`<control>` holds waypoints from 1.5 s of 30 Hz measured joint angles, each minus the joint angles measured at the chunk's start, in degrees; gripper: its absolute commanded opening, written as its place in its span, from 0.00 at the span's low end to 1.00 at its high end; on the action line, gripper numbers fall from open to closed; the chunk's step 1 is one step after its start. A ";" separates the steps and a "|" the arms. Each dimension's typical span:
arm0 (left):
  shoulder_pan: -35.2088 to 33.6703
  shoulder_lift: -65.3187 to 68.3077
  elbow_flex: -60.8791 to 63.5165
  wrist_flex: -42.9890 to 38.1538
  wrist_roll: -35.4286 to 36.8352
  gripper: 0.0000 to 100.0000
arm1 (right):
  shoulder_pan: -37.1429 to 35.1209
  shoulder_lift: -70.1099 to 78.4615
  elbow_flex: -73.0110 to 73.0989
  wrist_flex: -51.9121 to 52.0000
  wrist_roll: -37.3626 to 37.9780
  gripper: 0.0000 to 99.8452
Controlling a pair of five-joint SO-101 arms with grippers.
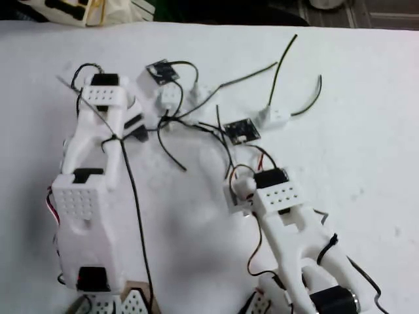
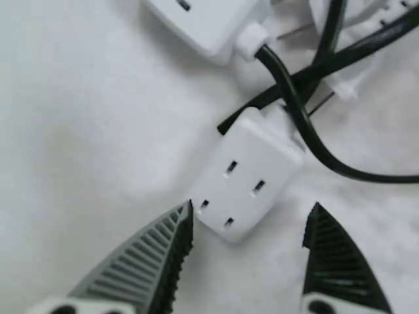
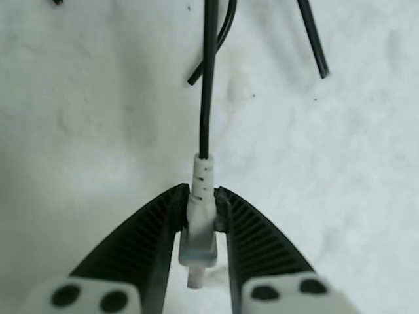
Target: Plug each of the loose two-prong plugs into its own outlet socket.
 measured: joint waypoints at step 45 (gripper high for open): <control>1.23 -43.52 55.12 -0.35 0.00 0.04 | 1.05 0.00 0.53 0.00 0.00 0.02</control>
